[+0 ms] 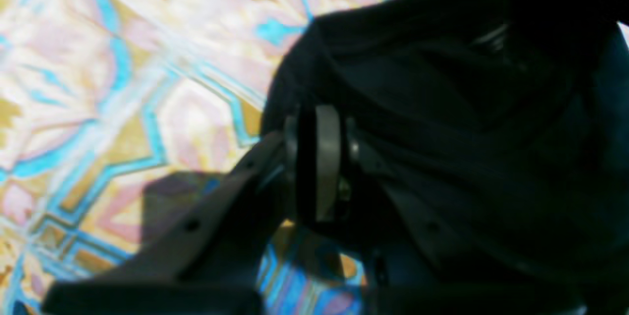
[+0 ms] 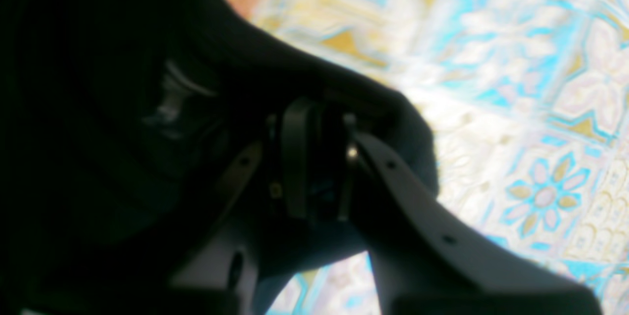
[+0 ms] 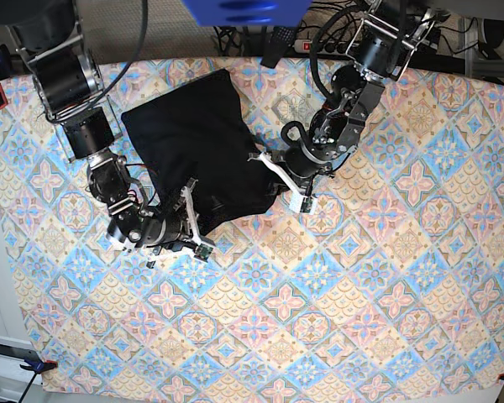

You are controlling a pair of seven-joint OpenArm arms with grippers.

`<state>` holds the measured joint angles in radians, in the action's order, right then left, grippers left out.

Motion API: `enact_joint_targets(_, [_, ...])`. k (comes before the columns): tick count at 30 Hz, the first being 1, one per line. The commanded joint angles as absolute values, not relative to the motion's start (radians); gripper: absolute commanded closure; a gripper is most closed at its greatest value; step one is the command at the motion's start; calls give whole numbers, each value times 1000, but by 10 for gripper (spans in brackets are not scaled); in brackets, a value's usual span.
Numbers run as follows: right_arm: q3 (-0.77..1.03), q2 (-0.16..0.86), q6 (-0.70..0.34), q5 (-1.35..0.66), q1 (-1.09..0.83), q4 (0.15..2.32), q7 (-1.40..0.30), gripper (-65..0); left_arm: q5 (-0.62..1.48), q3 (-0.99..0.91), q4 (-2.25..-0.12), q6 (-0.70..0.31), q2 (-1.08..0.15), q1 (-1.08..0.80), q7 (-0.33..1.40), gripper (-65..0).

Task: Fold the T-shirt properly
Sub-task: 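Grasp the black bundle's sides with both grippers and lift it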

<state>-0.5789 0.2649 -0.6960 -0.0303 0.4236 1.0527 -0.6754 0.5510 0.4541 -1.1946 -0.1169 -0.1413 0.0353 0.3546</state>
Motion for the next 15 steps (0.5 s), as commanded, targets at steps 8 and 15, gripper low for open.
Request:
enact_joint_targets(8, [-570, 268, -698, -39, 542, 860, -533, -77, 556, 453, -1173, -125, -137, 47, 340, -31])
enact_joint_targets(15, [-570, 272, -698, -42, 547, 860, -492, -77, 564, 453, -1198, -125, -140, 28, 252, -29])
